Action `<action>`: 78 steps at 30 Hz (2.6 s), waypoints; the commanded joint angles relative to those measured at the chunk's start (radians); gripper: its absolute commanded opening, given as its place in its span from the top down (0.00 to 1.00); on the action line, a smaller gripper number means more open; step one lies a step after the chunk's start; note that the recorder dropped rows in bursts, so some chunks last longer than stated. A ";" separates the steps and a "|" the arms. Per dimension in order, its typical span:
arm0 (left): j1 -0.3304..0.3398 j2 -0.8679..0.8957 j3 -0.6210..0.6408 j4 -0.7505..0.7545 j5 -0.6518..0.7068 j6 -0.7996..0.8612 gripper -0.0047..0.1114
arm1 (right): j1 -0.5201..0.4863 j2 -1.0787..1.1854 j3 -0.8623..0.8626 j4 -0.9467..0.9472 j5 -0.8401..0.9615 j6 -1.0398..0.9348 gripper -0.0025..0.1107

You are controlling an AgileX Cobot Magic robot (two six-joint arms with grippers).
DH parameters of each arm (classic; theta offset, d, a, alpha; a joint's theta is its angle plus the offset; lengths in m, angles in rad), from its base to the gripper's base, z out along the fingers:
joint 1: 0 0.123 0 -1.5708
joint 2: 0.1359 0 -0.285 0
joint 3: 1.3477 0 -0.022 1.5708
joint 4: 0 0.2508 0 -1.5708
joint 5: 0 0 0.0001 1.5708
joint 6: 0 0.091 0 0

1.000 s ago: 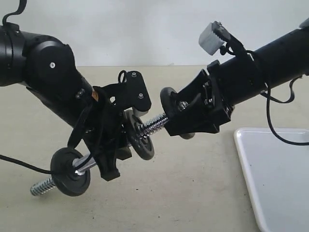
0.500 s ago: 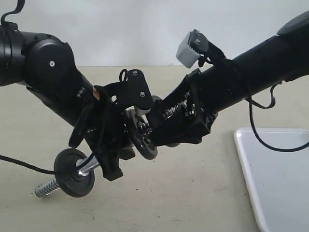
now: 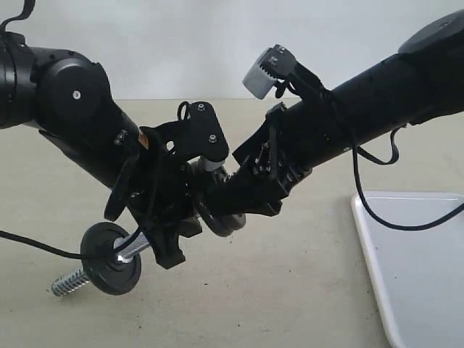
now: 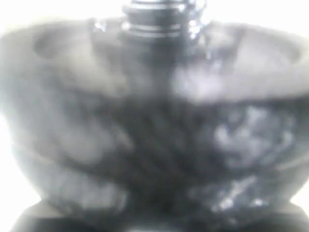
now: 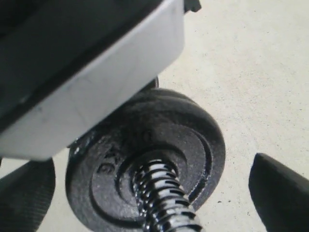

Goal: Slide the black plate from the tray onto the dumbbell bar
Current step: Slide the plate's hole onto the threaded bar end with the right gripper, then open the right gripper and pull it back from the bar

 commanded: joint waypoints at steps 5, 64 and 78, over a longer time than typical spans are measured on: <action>0.000 -0.060 -0.040 -0.038 -0.133 -0.008 0.92 | 0.005 -0.011 -0.005 0.015 -0.038 0.017 0.05; 0.000 -0.060 -0.040 0.263 -0.118 -0.574 0.92 | 0.005 -0.016 -0.005 -0.022 -0.132 0.187 0.24; 0.000 -0.060 -0.040 0.369 -0.104 -0.853 0.92 | 0.005 -0.016 -0.005 -0.048 -0.144 0.265 0.27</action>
